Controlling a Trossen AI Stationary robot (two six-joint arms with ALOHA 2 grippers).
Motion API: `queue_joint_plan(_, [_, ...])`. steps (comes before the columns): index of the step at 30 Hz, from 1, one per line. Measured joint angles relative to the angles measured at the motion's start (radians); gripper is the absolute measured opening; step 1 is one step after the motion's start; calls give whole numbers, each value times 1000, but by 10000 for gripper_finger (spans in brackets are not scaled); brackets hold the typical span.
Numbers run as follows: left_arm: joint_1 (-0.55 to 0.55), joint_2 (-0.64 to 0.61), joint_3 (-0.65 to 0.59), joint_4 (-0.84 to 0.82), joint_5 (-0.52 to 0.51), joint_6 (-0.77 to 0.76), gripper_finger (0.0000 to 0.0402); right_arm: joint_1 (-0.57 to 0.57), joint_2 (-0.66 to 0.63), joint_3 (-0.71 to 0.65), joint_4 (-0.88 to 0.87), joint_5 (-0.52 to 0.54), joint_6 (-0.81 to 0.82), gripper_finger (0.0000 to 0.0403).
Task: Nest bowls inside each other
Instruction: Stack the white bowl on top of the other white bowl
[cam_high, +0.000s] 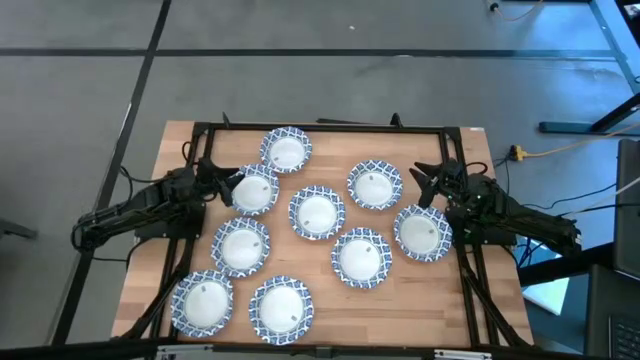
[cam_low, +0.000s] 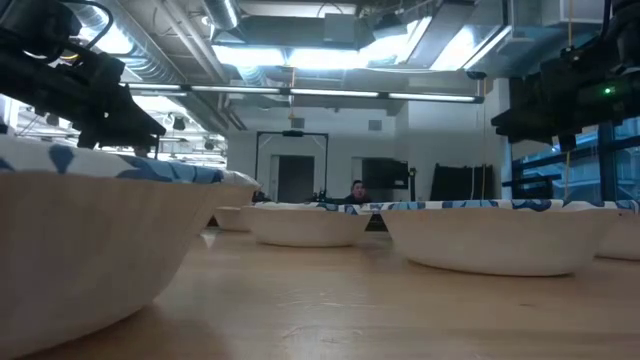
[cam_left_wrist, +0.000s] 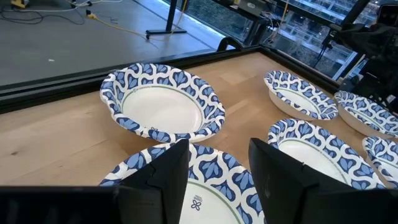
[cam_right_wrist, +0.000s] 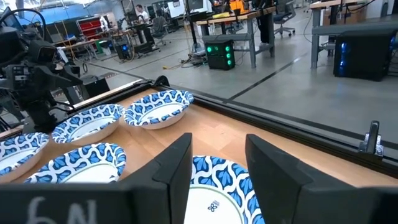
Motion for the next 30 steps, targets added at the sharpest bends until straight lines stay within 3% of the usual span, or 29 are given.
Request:
queue_joint_plan(13, [0, 0, 0, 0, 0, 0, 161, 0, 1, 0, 26, 19, -99, 150])
queue_joint_plan(18, [0, 0, 0, 1, 0, 0, 161, 0, -1, 1, 119, 34, -14, 150])
queue_joint_plan(23, [0, 0, 0, 2, -27, 0, 161, 0, -1, 1, 120, 33, -71, 150])
queue_joint_plan(30, [0, 0, 0, 4, -45, 0, 161, 0, 1, 1, 122, 20, -25, 150])
